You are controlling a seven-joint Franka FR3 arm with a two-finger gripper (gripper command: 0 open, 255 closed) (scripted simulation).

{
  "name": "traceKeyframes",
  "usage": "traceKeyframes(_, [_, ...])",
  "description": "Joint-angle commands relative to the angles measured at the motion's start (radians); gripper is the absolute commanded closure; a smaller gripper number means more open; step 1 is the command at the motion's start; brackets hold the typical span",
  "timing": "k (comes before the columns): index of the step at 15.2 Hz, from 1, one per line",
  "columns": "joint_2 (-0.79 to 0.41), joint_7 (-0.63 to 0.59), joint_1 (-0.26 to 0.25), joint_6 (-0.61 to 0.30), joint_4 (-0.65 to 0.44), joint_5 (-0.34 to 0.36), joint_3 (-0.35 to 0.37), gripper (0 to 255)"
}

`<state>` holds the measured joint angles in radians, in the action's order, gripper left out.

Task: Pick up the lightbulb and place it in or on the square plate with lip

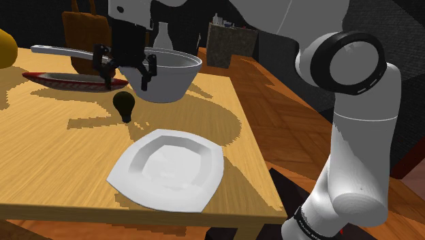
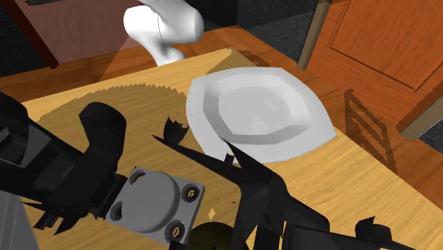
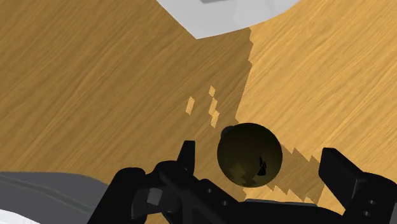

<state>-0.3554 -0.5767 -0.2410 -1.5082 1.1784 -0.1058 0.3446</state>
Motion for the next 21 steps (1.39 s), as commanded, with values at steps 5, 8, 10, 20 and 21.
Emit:
traceKeyframes(5, [-0.001, 0.0, -0.001, -0.078, 0.077, 0.001, -0.001, 0])
traceKeyframes(8, [0.006, 0.001, 0.0, -0.102, 0.108, -0.001, 0.0, 0])
traceKeyframes(10, [0.006, 0.001, 0.0, -0.102, 0.108, -0.001, 0.0, 0])
traceKeyframes(20, [0.006, 0.0, 0.0, -0.102, 0.108, -0.001, 0.001, 255])
traceKeyframes(21, [0.007, 0.0, 0.0, -0.103, 0.11, -0.001, 0.001, 255])
